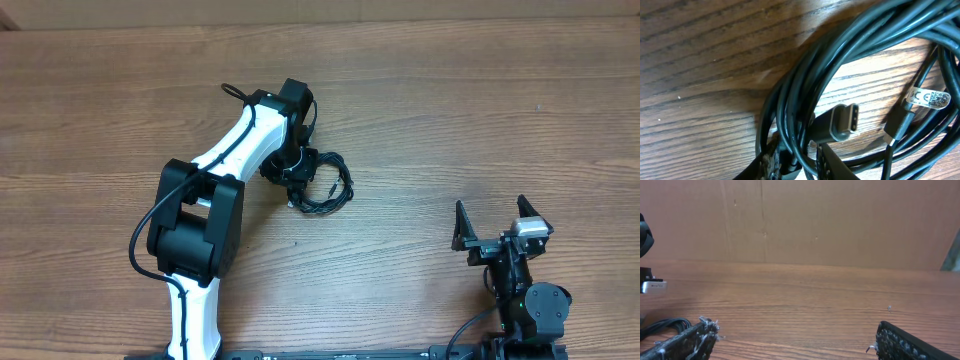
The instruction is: Untangle cables
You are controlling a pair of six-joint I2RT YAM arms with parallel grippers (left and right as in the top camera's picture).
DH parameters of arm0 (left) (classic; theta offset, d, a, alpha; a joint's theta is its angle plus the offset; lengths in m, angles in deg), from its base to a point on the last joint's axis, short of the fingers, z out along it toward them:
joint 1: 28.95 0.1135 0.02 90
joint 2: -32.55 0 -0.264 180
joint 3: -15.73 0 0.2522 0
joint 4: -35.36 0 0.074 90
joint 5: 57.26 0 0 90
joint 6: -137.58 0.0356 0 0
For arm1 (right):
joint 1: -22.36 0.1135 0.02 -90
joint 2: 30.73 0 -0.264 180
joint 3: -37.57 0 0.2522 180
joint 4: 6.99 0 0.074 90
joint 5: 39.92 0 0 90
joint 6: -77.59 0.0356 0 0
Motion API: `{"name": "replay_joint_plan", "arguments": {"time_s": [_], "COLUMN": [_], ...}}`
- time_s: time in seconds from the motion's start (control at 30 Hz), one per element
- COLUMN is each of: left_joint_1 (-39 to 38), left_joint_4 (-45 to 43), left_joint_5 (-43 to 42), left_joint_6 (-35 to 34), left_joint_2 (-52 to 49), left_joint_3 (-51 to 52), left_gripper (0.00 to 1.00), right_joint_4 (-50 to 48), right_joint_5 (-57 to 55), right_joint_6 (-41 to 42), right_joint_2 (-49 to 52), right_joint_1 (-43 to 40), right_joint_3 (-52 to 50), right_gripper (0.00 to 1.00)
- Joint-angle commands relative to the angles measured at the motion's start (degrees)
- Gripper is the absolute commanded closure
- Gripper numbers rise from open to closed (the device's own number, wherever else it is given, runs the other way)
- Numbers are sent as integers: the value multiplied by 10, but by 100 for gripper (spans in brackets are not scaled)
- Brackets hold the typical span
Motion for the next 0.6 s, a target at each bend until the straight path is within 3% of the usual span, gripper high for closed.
{"name": "replay_joint_plan", "arguments": {"time_s": [0.0, 0.13, 0.23, 0.37, 0.4, 0.43, 0.57], "left_joint_1": [1, 1, 1, 1, -1, -2, 1], "left_joint_4": [2, 10, 38, 64, 78, 85, 99], "left_joint_5": [12, -12, -24, -23, -23, -23, -23], "left_joint_6": [-10, -10, -10, -21, -39, -47, -71], "left_joint_2": [-8, -7, 11, 81, 112, 122, 123], "left_joint_3": [-10, -10, -17, -24, -24, -24, -23], "left_gripper": [75, 87, 89, 82, 69, 64, 61], "right_joint_4": [-3, -3, -3, -3, -2, -3, -2], "right_joint_5": [-5, -5, -5, -5, -5, -5, -5], "right_joint_6": [3, 3, 3, 3, 3, 3, 3], "right_joint_2": [-4, -4, -4, -4, -4, -4, -4], "right_joint_1": [3, 3, 3, 3, 3, 3, 3], "right_joint_3": [-6, -6, -6, -6, -6, -6, -6], "right_gripper": [0, 0, 0, 0, 0, 0, 0]}}
